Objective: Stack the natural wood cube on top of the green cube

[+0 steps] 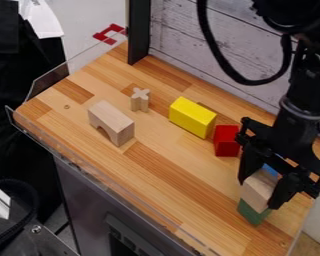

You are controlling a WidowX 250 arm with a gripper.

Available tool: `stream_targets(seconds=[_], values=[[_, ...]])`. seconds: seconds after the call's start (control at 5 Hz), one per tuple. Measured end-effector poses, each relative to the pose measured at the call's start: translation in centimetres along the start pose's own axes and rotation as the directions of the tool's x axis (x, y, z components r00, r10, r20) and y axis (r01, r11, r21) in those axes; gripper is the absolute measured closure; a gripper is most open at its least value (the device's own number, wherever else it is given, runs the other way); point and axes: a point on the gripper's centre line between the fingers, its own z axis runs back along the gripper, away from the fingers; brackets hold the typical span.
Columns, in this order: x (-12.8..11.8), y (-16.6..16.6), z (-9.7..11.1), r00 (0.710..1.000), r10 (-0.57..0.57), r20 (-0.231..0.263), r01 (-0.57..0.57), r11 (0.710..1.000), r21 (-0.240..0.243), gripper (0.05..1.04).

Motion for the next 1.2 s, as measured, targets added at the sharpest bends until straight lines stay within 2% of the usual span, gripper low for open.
stream_targets(seconds=[0.2, 0.4, 0.6, 0.8, 1.0, 1.2], values=[[-0.2, 0.3, 0.6, 1.0, 0.016, 0.011, -0.016, 1.0, 0.017, 0.13], [-0.5, 0.6, 4.2, 0.993, 0.05, 0.105, -0.053, 0.998, 0.027, 0.083], [-1.1, 1.4, 8.4, 0.974, 0.085, 0.209, -0.09, 0.996, 0.015, 0.084], [-1.1, 3.8, 10.6, 0.954, 0.106, 0.279, -0.103, 0.994, -0.024, 0.084], [-1.5, 6.0, 8.8, 0.97, 0.094, 0.225, -0.09, 0.996, -0.027, 0.084], [-1.7, 7.9, 5.3, 0.987, 0.061, 0.149, -0.057, 0.998, -0.03, 0.084]])
